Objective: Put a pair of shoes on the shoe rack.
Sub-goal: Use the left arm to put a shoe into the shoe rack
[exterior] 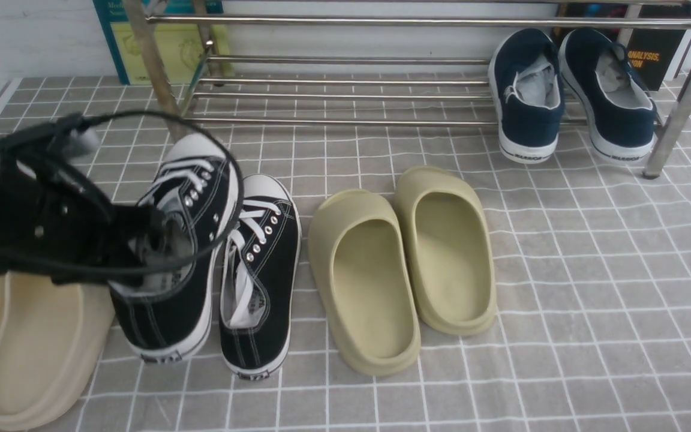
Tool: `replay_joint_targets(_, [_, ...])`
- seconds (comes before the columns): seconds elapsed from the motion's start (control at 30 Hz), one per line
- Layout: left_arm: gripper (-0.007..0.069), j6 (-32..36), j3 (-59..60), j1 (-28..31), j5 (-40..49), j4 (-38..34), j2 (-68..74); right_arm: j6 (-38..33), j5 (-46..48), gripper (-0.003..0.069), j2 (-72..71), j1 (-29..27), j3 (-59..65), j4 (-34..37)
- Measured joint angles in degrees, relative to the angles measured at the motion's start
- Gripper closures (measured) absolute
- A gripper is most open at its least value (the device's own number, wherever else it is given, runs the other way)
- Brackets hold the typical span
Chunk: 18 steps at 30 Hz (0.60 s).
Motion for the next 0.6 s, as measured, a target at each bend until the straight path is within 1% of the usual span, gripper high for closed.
replay_joint_targets(0.1, [0.0638, 0.3, -8.7, 0.0, 2.4, 0.0, 5.6, 0.0, 0.0, 0.0420, 0.0, 0.0, 0.0, 0.0])
replay_joint_targets(0.17, [0.0638, 0.5, -12.2, 0.0, 3.0, 0.1, 8.2, 0.0, 0.0, 0.0420, 0.0, 0.0, 0.0, 0.0])
replay_joint_targets(0.2, [0.0638, 0.9, -18.2, 0.0, 4.3, 0.1, 12.8, 0.0, 0.0, 0.0420, 0.0, 0.0, 0.0, 0.0])
replay_joint_targets(0.3, [0.0638, 1.0, -25.6, 0.0, 5.6, 0.1, 18.5, 0.0, 0.0, 0.0420, 0.0, 0.0, 0.0, 0.0])
replay_joint_targets(0.37, [0.0638, 0.5, -36.2, -0.1, 6.8, 0.1, 26.7, 0.0, 0.0, 0.0420, 0.0, 0.0, 0.0, 0.0])
replay_joint_targets(0.47, [0.0638, 0.3, -45.3, -0.1, 7.5, 0.1, 33.4, 0.0, 0.0, 0.0420, 0.0, 0.0, 0.0, 0.0])
replay_joint_targets(0.5, [0.0638, 0.3, -50.3, -0.1, 7.7, 0.1, 36.9, 0.0, 0.0, 0.0420, 0.0, 0.0, 0.0, 0.0])
replay_joint_targets(0.6, [0.0638, 0.3, -60.2, -0.1, 8.2, 0.1, 43.5, 0.0, 0.0, 0.0420, 0.0, 0.0, 0.0, 0.0])
